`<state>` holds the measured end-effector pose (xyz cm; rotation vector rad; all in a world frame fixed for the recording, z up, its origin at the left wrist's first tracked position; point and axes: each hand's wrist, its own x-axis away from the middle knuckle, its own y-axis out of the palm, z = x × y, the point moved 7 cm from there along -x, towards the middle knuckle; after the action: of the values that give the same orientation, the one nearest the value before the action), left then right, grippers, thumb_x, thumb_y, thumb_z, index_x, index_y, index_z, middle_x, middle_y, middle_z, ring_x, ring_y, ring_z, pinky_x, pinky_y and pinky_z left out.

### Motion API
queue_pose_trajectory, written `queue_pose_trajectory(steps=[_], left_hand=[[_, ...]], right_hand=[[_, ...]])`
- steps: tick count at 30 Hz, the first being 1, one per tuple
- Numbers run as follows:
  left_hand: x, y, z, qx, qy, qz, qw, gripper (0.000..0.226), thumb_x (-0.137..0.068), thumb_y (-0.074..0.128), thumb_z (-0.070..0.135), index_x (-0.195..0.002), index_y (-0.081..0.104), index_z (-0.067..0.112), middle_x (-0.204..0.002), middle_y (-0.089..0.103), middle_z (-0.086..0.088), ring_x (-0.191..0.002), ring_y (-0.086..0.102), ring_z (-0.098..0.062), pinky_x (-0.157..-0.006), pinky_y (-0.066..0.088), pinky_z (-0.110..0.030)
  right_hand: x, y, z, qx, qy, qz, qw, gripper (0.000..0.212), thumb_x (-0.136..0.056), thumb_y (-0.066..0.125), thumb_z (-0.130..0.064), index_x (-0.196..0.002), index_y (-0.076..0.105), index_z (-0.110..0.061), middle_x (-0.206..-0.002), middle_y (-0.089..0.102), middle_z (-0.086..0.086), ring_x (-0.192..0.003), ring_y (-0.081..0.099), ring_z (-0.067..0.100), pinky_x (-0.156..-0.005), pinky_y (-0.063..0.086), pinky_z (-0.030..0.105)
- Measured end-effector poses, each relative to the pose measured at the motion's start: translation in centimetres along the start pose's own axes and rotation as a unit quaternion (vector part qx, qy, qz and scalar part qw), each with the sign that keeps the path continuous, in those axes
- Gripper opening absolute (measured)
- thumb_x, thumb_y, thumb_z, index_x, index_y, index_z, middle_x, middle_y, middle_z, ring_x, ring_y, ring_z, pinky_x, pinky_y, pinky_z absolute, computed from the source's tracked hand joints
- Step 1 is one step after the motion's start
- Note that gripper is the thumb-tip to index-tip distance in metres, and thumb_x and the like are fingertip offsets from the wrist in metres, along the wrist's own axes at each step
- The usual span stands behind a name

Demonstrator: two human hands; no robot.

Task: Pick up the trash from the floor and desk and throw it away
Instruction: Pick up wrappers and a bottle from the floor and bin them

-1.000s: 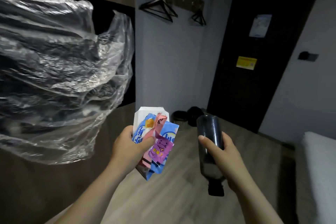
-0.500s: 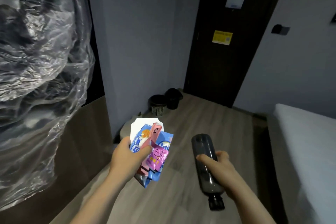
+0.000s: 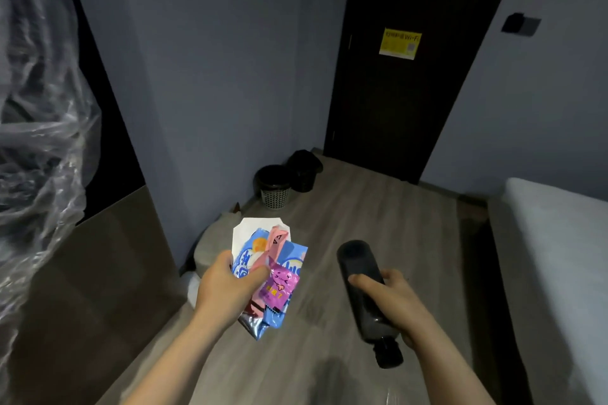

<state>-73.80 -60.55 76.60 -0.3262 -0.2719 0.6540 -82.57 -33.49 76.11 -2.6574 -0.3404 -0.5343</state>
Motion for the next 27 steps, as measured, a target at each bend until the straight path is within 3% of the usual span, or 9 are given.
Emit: queue_pose_trajectory(steps=[5,10,13,16,24,27], left_hand=[[-5.6,4.5,3.3,-0.001,-0.006,0.004,1.000,0.024,-0.073,0.075,0.030,-0.084,0.059,0.016,-0.075,0.069,0.005,-0.068,0.066,-0.011,-0.050,0.041,-0.022],[-10.8,8.3,3.9,0.002,-0.037,-0.005,0.999,0.023,-0.070,0.076,0.030,-0.086,0.062,0.021,-0.073,0.071,0.007,-0.066,0.068,-0.010,-0.054,0.050,-0.025],[-14.6,10.0,4.2,0.004,-0.048,-0.009,0.999,0.033,-0.060,0.072,0.039,-0.087,0.062,0.024,-0.076,0.072,0.006,-0.071,0.070,-0.015,-0.064,0.057,-0.035],[-19.3,11.9,4.8,0.027,-0.054,-0.029,0.998,0.038,-0.056,0.068,0.038,-0.091,0.063,0.023,-0.080,0.073,0.002,-0.075,0.071,-0.022,-0.070,0.058,-0.049],[-34.5,13.8,6.4,0.025,-0.040,-0.062,0.997,0.020,-0.075,0.071,0.021,-0.094,0.063,0.022,-0.082,0.073,0.000,-0.073,0.071,-0.022,-0.068,0.058,-0.050],[-39.9,14.0,6.9,0.030,-0.052,-0.069,0.996,0.018,-0.076,0.072,0.021,-0.090,0.061,0.021,-0.082,0.073,-0.002,-0.074,0.071,-0.024,-0.070,0.058,-0.049]], right_hand=[[-8.0,-2.7,-2.7,-0.005,0.000,-0.024,1.000,0.045,-0.079,0.069,-0.034,-0.112,0.046,-0.014,-0.099,0.062,0.006,-0.082,0.065,0.019,-0.053,0.048,0.024],[-15.0,-4.3,-4.3,-0.012,0.007,-0.034,0.999,0.034,-0.078,0.071,-0.027,-0.099,0.047,-0.017,-0.099,0.062,0.009,-0.085,0.066,0.024,-0.071,0.057,0.037],[-19.0,-4.4,-5.0,-0.014,0.013,-0.042,0.999,0.037,-0.078,0.072,-0.027,-0.103,0.046,-0.016,-0.102,0.062,0.008,-0.088,0.065,0.024,-0.073,0.057,0.036],[-23.6,-4.0,-6.1,-0.016,0.022,-0.041,0.999,0.042,-0.077,0.072,-0.027,-0.109,0.048,-0.014,-0.104,0.061,0.008,-0.088,0.065,0.024,-0.069,0.055,0.034],[-36.6,-1.7,-11.4,0.023,0.038,-0.014,0.999,0.037,-0.074,0.076,-0.030,-0.100,0.054,-0.016,-0.096,0.063,0.005,-0.081,0.066,0.019,-0.056,0.050,0.027],[-40.7,-0.5,-13.5,0.036,0.042,0.000,0.998,0.031,-0.072,0.076,-0.034,-0.092,0.056,-0.020,-0.088,0.065,0.001,-0.069,0.066,0.011,-0.048,0.047,0.022]])
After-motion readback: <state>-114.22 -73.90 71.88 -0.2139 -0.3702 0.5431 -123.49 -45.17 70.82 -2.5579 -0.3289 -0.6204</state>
